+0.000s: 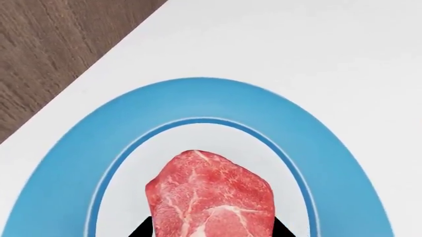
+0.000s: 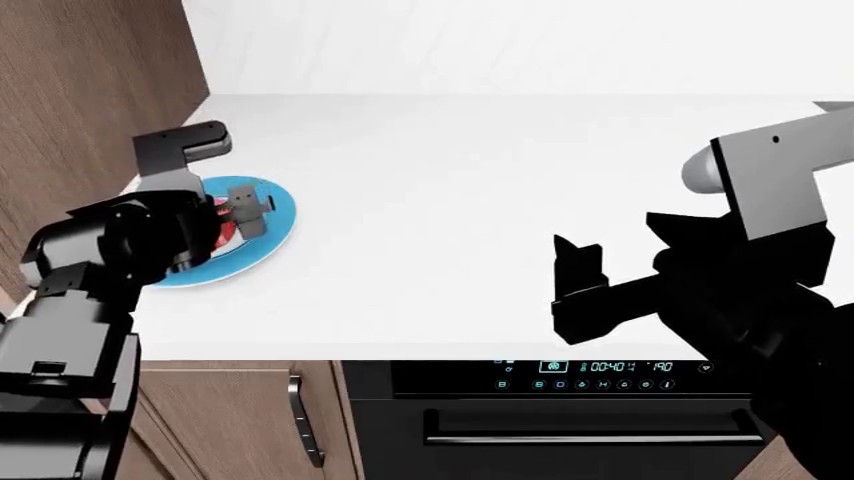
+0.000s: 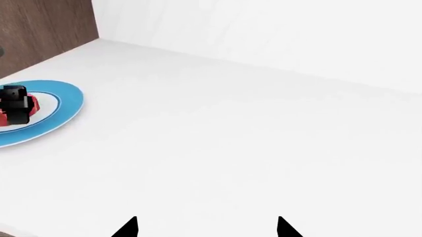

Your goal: Place the steak on the rack of the oven.

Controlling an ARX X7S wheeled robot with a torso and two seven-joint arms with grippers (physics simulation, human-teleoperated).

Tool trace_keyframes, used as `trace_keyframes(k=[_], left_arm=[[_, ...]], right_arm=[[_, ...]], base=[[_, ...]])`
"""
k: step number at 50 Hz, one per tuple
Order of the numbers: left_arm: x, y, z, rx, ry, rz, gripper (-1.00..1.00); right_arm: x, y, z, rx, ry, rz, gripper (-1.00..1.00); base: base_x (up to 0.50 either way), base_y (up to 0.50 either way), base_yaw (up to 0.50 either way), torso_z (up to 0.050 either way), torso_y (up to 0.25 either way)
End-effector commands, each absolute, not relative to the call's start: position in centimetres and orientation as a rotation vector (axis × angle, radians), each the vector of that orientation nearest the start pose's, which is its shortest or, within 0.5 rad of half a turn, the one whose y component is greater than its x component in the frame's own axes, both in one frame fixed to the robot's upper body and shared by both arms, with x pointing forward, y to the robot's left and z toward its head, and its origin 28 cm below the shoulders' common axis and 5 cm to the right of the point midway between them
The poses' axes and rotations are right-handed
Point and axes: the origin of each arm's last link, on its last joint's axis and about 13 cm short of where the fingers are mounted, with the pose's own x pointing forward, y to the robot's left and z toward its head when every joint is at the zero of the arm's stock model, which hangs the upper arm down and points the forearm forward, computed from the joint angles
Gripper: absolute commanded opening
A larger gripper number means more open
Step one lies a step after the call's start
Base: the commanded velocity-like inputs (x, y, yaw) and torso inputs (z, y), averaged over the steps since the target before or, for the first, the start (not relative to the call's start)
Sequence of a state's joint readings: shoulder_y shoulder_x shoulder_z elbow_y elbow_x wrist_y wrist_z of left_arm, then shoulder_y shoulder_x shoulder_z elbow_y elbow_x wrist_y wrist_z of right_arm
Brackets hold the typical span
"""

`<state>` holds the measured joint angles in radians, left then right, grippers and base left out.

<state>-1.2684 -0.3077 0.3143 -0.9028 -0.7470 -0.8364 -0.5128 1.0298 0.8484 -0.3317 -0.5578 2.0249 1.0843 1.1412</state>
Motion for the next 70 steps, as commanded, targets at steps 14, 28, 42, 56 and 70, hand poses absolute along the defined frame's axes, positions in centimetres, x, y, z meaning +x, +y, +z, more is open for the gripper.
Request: trace_keyframes(k=[14,28,42,56,70], left_arm=[[39.1,26.7,21.0,-0.167,0.522,0.335,-1.00],[37.4,26.7,23.4,-0.193,0.439,0.303,-1.00],[34.1,26.5,24.5,-0.188,0.339,0.228,-1.00],[28.5,26.0,25.9,-0.145,0.124,0.143,-1.00],[24.6,26.4,25.2,-0.138,0.028,0.122,-1.00]], right_arm=[[19.3,-13.2,27.8,-0.117,0.273,0.247,1.00],[19.1,-13.2,27.8,-0.113,0.264,0.252,1.00],[18.3,-13.0,27.5,-0.113,0.182,0.236,1.00],[17.2,-12.6,26.9,-0.203,0.083,0.251,1.00],[15.8,-12.2,25.6,-0.157,-0.045,0.220,1.00]], base=[[0.00,0.00,0.00,0.000,0.001],[0.00,0.00,0.00,0.000,0.000],[0.00,0.00,0.00,0.000,0.001],[0.00,0.00,0.00,0.000,0.001],[0.00,0.00,0.00,0.000,0.000]])
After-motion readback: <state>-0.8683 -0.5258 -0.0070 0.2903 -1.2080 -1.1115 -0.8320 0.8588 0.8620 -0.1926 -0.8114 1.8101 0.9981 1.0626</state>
